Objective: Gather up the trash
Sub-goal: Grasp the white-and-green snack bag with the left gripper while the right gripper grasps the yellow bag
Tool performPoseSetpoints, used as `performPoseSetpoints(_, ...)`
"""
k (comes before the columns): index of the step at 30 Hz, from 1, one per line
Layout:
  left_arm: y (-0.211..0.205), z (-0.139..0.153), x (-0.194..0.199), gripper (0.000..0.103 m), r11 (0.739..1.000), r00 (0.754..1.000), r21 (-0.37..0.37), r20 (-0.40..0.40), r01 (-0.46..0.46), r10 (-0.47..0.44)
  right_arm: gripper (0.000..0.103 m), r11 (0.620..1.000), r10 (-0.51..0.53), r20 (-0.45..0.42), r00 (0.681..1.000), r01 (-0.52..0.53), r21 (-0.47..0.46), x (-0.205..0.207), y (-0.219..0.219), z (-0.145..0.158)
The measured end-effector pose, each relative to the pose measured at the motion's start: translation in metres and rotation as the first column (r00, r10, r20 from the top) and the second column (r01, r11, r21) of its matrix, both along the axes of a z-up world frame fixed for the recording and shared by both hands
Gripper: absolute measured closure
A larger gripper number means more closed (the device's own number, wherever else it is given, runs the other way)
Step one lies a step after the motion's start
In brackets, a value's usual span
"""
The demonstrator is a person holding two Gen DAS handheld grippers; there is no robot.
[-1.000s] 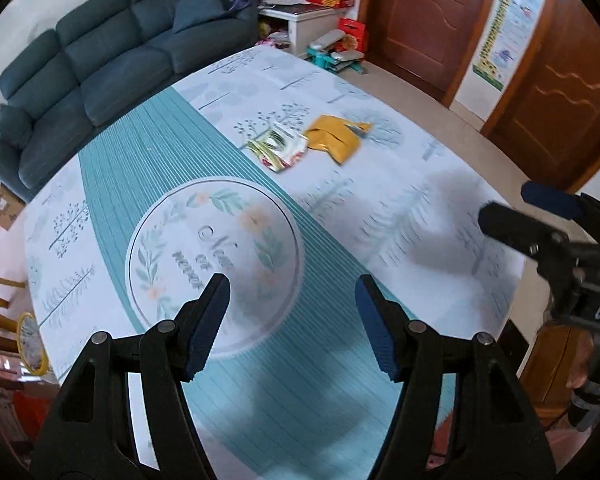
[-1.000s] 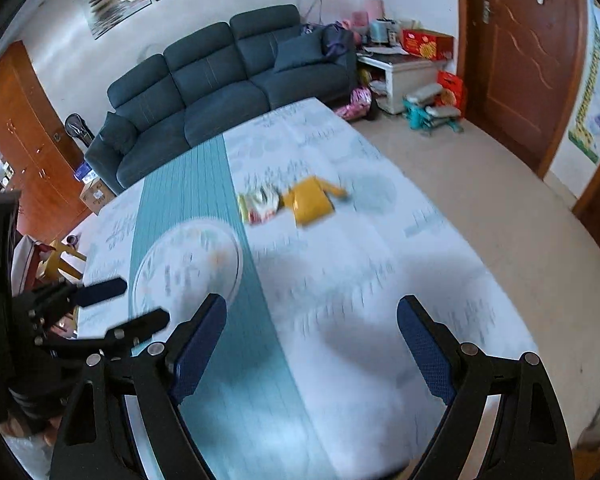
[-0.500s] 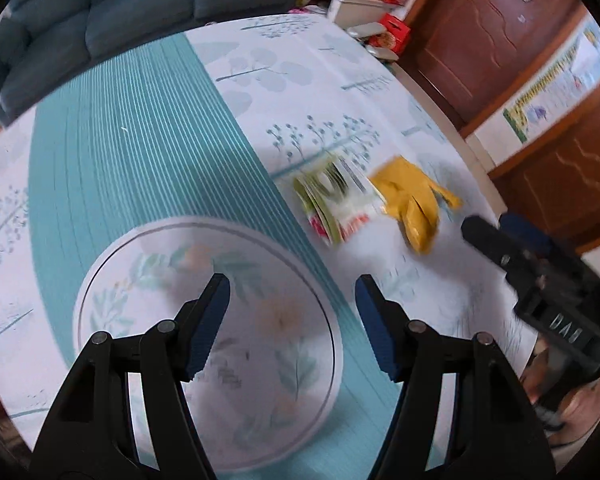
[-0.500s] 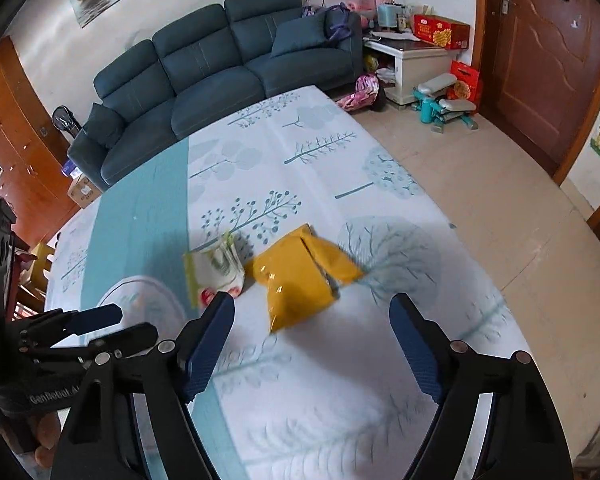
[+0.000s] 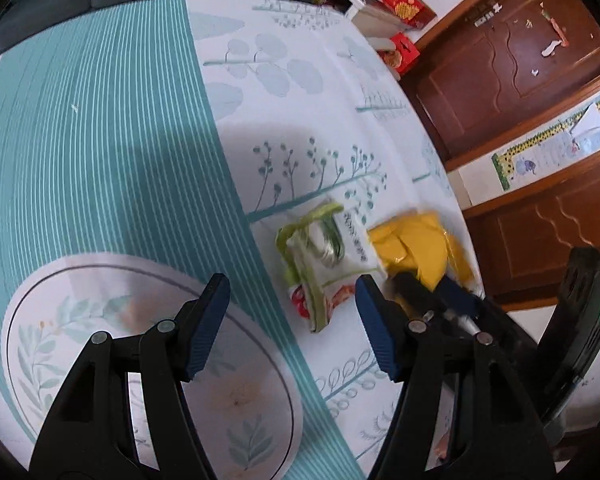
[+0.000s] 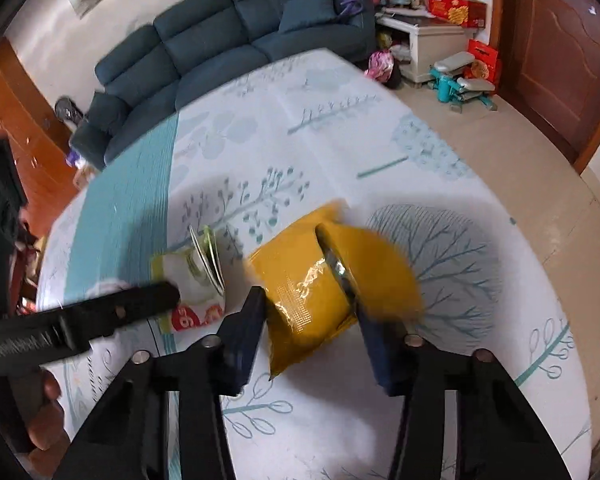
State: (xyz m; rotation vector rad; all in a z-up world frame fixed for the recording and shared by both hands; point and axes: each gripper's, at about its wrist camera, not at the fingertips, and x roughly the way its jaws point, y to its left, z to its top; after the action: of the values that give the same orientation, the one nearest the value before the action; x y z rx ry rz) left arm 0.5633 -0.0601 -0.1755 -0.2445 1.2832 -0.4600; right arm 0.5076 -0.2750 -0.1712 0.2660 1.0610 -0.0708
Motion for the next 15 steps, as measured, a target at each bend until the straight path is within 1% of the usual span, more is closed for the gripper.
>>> performPoseSetpoints(2, -0.004, -0.001, 0.002, 0.042, 1.000, 1.000, 0.004, 0.008, -0.009, 0.009, 0.063, 1.000, 0.012, 0.007, 1.000, -0.012, 0.007, 0.001, 0.003, -0.002)
performPoseSetpoints(3, -0.006, -0.001, 0.002, 0.049, 1.000, 1.000, 0.003, 0.011, -0.013, 0.013, 0.065, 1.000, 0.013, 0.010, 1.000, -0.013, 0.012, -0.001, 0.005, 0.000)
performPoseSetpoints(4, -0.008, -0.002, 0.002, 0.054, 1.000, 1.000, 0.003, 0.009, -0.019, 0.019, 0.070, 1.000, 0.014, 0.013, 1.000, -0.014, 0.014, -0.002, 0.006, -0.001)
performPoseSetpoints(5, -0.009, -0.002, 0.002, 0.063, 1.000, 0.999, 0.011, 0.018, -0.027, 0.027, 0.072, 1.000, 0.015, 0.014, 1.000, -0.015, 0.010, -0.004, 0.008, 0.000)
performPoseSetpoints(6, -0.009, -0.002, 0.002, 0.082, 1.000, 0.999, 0.013, 0.019, -0.029, 0.028, 0.073, 1.000, 0.018, 0.018, 1.000, -0.018, 0.004, -0.005, 0.009, -0.001)
performPoseSetpoints(7, -0.011, -0.004, 0.002, 0.092, 1.000, 1.000, 0.010, 0.005, -0.023, 0.023, 0.074, 1.000, 0.019, 0.020, 1.000, -0.019, 0.005, -0.007, 0.010, 0.000)
performPoseSetpoints(8, -0.013, -0.007, 0.002, 0.093, 1.000, 1.000, 0.007, -0.002, -0.023, 0.023, 0.076, 1.000, 0.021, 0.021, 1.000, -0.021, 0.010, -0.009, 0.011, 0.000)
performPoseSetpoints(9, -0.011, -0.005, 0.000, 0.094, 1.000, 1.000, 0.006, 0.008, -0.025, 0.025, 0.077, 1.000, 0.021, 0.022, 1.000, -0.021, 0.014, -0.012, 0.012, 0.000)
performPoseSetpoints(11, -0.013, 0.000, -0.006, 0.096, 0.999, 0.999, 0.031, 0.051, -0.020, 0.019, 0.079, 1.000, 0.021, 0.029, 0.999, -0.022, 0.017, -0.018, 0.013, 0.001)
performPoseSetpoints(15, -0.011, 0.013, -0.022, 0.099, 0.997, 0.996, 0.073, 0.092, -0.009, 0.002, 0.080, 0.999, 0.019, 0.058, 0.998, -0.022, 0.045, -0.041, 0.014, 0.012)
